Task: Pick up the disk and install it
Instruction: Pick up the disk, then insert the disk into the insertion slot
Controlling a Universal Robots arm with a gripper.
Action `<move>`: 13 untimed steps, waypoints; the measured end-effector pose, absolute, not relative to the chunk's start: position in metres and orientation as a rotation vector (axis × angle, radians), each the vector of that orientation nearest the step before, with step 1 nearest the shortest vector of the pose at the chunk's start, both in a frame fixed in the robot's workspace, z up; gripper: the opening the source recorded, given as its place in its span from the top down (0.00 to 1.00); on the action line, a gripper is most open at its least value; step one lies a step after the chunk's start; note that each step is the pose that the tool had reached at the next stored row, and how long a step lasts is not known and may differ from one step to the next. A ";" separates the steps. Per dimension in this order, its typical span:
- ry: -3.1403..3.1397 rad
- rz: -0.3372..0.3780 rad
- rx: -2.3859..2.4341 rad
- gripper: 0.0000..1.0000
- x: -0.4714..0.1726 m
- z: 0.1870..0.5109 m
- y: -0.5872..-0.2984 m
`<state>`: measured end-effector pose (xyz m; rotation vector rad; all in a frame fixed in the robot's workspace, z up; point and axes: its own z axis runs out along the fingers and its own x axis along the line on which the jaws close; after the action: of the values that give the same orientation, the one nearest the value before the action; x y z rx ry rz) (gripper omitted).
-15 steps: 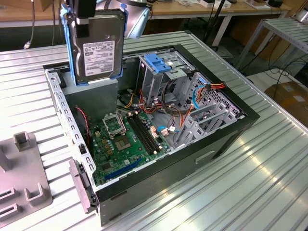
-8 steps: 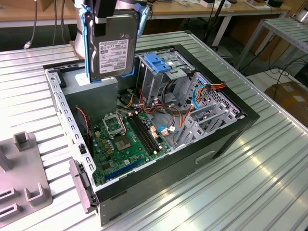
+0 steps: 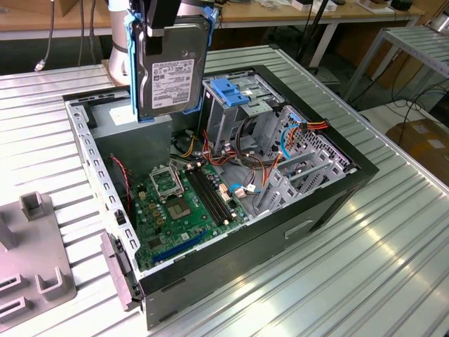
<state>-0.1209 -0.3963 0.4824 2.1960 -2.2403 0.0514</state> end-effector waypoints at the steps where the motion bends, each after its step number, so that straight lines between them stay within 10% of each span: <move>1: -2.240 0.051 2.196 0.63 -0.120 0.482 -0.400; 13: -2.240 0.052 2.196 0.63 -0.100 0.481 -0.415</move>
<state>-0.0996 -0.4153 0.4809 2.1958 -2.2402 0.0516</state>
